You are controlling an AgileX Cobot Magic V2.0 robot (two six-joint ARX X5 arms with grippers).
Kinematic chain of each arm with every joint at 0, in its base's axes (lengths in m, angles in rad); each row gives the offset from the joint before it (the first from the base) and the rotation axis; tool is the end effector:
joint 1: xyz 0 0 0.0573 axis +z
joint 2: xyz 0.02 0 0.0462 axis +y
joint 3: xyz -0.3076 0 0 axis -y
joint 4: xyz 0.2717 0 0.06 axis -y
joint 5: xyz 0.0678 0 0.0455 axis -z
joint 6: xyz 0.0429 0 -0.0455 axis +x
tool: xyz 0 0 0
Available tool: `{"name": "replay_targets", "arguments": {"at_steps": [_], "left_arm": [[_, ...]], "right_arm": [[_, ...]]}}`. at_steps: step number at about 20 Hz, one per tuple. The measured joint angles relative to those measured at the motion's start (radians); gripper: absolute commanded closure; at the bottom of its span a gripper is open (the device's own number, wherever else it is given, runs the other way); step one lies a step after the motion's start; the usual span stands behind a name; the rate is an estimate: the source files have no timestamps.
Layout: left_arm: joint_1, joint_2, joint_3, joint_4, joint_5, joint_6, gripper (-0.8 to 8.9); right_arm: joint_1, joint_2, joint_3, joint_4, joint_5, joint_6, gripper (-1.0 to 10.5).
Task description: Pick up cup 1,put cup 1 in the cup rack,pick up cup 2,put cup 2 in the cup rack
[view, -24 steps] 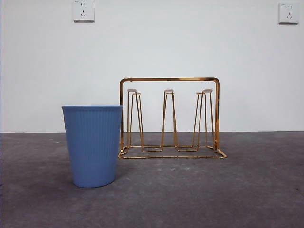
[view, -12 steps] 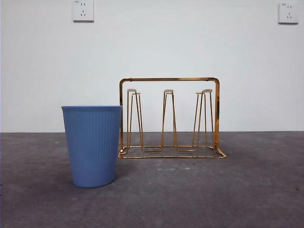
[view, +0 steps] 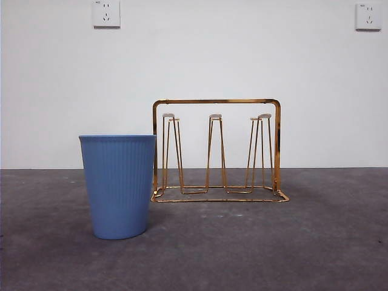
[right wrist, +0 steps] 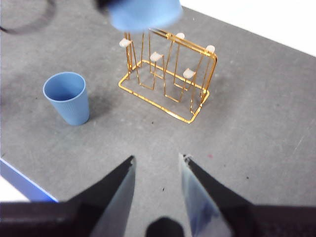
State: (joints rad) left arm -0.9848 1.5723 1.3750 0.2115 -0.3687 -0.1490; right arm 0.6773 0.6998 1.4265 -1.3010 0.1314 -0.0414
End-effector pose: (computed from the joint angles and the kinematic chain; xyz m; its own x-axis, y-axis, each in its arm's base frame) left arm 0.2377 -0.3301 0.4182 0.8161 -0.5778 0.0132 0.5726 0.8053 -0.1535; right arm 0.0351 0.0210 0.4670 0.7307 0.4195 -0.5386 -0.5526 0.8267 -0.1059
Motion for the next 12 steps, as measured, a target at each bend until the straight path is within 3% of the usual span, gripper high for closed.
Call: {"name": "replay_targets", "arguments": {"at_steps": [6, 12], "left_arm": [[0.0, 0.17, 0.079, 0.043, -0.095, 0.023, 8.2], [0.021, 0.285, 0.14, 0.061, -0.123, 0.037, 8.2]], "right_arm": [[0.0, -0.001, 0.0, -0.024, 0.018, 0.002, 7.9], [0.0, -0.001, 0.0, -0.042, 0.018, 0.002, 7.9]]}}
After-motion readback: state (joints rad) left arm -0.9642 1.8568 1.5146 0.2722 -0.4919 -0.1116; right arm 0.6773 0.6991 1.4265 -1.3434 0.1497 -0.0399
